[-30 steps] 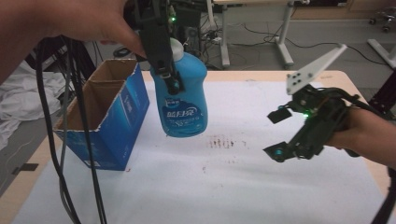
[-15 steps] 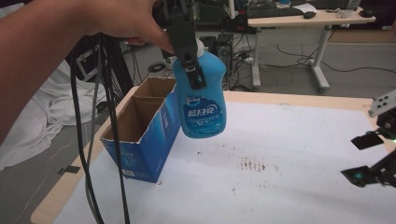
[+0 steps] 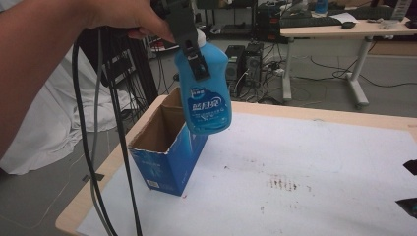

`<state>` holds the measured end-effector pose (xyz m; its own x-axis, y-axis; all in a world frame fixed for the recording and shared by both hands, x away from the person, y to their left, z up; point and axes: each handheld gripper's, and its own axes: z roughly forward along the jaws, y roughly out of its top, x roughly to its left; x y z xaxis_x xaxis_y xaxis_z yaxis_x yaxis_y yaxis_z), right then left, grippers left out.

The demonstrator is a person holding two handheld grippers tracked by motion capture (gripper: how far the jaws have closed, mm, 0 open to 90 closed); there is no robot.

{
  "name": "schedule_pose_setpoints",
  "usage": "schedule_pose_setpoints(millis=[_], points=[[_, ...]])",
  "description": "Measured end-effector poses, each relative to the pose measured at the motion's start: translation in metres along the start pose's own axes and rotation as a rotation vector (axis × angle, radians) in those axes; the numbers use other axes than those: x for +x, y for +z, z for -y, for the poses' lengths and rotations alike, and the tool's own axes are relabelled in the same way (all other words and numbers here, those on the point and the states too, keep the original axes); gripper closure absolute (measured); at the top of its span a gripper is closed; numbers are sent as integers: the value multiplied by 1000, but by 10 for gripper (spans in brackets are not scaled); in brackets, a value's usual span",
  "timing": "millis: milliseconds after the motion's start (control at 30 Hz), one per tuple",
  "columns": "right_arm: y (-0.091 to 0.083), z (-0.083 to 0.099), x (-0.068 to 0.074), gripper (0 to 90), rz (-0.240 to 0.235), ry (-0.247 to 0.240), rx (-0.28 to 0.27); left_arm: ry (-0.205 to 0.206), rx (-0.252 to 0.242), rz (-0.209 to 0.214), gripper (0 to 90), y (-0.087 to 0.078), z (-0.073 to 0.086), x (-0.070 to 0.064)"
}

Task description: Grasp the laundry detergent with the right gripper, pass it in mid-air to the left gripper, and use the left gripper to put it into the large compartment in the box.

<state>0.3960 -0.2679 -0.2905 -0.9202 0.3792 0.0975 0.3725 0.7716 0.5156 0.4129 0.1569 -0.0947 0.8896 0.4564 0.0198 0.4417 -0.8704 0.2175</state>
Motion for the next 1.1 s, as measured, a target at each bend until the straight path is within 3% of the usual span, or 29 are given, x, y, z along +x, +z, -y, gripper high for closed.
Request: schedule_pose_setpoints(millis=[600,867,1100], points=[[6,-4,-2,12,11,-15,10,-117,-8,-45,373,-18,53,22],[7,-5,-4,12,10,-13,8,-167,10,-61,373,-11,78,34],[11,-7,-5,12,10,-12,20,-172,15,-59,373,2,92,42]])
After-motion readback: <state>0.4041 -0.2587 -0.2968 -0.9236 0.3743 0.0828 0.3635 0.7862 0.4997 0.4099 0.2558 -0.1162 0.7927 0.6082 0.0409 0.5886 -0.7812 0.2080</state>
